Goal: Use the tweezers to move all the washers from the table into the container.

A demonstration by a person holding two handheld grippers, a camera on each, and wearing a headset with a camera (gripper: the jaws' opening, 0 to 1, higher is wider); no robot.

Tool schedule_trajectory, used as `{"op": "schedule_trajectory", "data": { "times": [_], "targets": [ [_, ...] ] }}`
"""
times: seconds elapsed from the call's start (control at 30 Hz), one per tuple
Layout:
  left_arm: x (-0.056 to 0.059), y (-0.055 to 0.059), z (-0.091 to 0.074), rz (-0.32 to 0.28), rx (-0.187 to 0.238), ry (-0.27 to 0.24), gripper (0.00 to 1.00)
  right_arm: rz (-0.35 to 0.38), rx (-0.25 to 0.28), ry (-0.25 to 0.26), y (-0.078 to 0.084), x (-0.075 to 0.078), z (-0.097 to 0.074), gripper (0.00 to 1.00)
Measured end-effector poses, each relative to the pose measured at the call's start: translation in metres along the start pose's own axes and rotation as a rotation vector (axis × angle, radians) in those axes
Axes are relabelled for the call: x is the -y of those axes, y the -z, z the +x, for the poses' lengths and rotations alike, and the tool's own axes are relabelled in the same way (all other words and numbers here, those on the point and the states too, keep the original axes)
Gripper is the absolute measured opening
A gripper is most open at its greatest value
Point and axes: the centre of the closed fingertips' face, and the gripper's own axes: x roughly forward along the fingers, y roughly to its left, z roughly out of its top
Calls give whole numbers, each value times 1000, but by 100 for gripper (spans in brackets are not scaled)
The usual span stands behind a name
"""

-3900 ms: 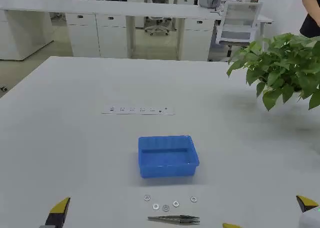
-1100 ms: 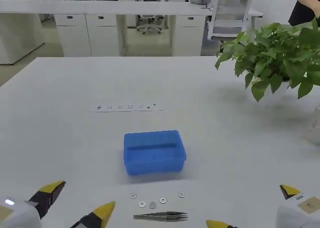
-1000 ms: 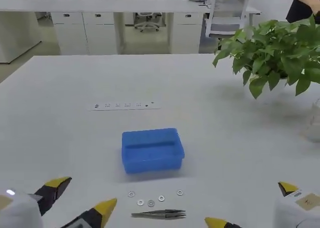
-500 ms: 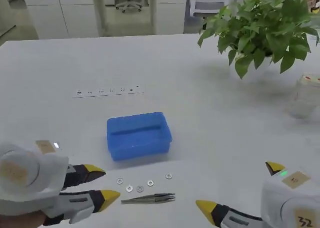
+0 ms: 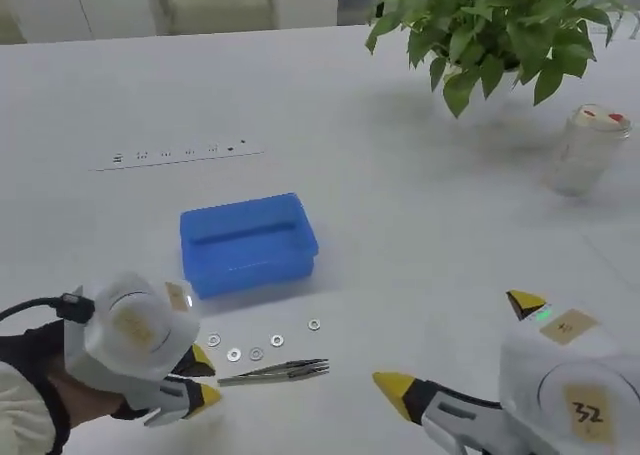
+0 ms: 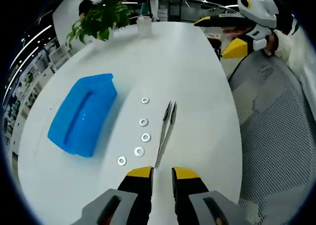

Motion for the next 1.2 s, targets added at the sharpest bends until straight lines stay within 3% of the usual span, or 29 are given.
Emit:
{"op": "schedule_trajectory", "data": {
  "times": [0.17, 0.4, 0.77, 0.9, 1.2],
  "targets": [
    [-7, 5, 10, 23, -43, 6, 7, -1, -1, -3, 0, -1, 0, 91],
    [-10, 2, 14, 71, -65, 15, 2, -6, -5, -1, 0, -2, 1, 91],
    [-6, -2, 9, 118, -61, 10, 0, -14, -6, -4, 0, -3, 2, 90],
    [-5, -8, -1, 107, -38, -9, 0, -12, -12, -15, 1, -5, 3, 89],
    [11, -29, -32, 83, 55, -56, 0, -33, -42, -50, 6, -13, 5, 88]
  ]
}}
